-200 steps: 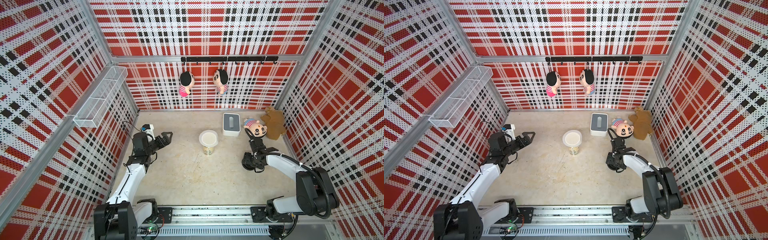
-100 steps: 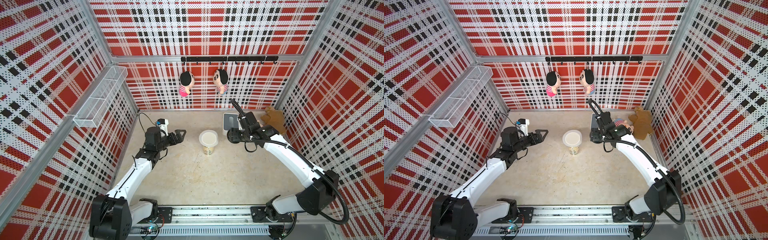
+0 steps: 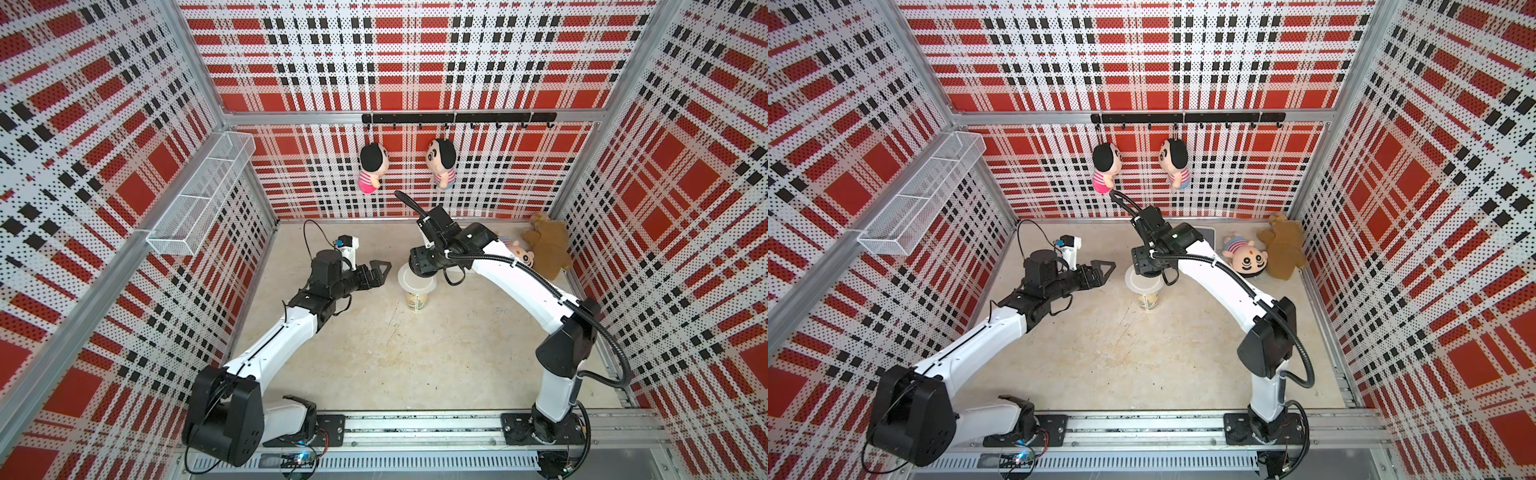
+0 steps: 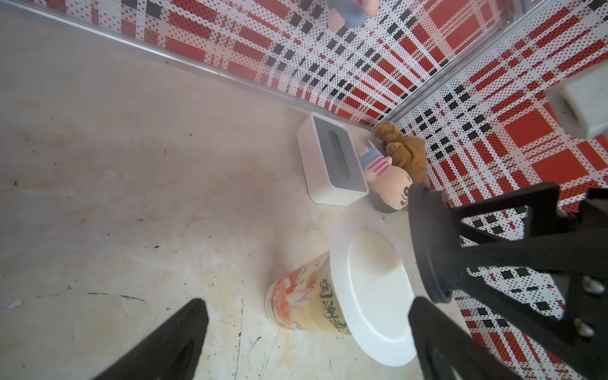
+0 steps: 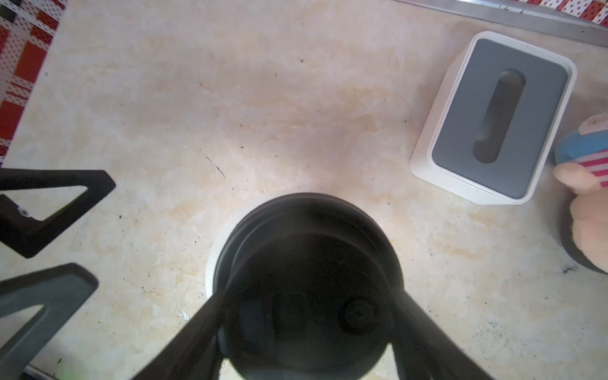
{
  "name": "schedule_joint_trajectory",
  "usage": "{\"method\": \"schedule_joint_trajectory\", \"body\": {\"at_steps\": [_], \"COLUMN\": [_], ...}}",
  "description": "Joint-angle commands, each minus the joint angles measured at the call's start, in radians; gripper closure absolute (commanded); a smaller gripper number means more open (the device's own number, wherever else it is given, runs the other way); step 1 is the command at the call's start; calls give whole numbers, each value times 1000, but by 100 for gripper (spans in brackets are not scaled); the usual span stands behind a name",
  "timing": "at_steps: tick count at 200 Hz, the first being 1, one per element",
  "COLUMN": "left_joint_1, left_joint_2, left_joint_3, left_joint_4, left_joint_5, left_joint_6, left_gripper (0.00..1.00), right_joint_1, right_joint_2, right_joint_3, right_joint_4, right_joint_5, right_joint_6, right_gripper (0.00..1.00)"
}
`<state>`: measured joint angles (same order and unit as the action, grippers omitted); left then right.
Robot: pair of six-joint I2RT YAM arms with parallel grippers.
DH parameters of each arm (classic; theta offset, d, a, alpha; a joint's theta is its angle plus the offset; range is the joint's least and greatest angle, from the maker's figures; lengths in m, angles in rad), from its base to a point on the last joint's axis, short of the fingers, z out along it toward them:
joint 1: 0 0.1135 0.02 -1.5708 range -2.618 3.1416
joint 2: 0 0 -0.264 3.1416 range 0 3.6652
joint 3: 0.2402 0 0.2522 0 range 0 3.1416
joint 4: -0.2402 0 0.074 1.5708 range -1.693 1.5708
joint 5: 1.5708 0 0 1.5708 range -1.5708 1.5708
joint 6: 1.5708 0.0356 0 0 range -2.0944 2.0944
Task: Put the leak-proof paper on the milk tea cups
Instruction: Secure the cup lid on the cup.
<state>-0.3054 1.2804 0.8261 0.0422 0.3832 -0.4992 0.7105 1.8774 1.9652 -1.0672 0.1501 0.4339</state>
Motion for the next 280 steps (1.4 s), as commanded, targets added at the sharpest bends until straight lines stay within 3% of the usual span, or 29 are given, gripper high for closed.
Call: {"method": "schedule_joint_trajectory", "body": {"at_steps": [1,118,280], "left_joint_1": [-14,-34,-41], "left_joint_2": [15,59,86], "left_joint_3": [30,22,8], "left_joint_4": [43,96,113], "left_joint_5": [-16,-24,-12], "left_joint_6": [17,-4,2], "left_gripper": [1,1,1], "right_joint_1": [1,11,21], "right_joint_2": [26,86,125], "right_joint_3": [54,93,134], "right_joint_4": [-65,-111,-156], "right_joint_5": [-4,-81,-83], "right_joint_6": [-23,-16,-10], "right_gripper": [48,49,45]}}
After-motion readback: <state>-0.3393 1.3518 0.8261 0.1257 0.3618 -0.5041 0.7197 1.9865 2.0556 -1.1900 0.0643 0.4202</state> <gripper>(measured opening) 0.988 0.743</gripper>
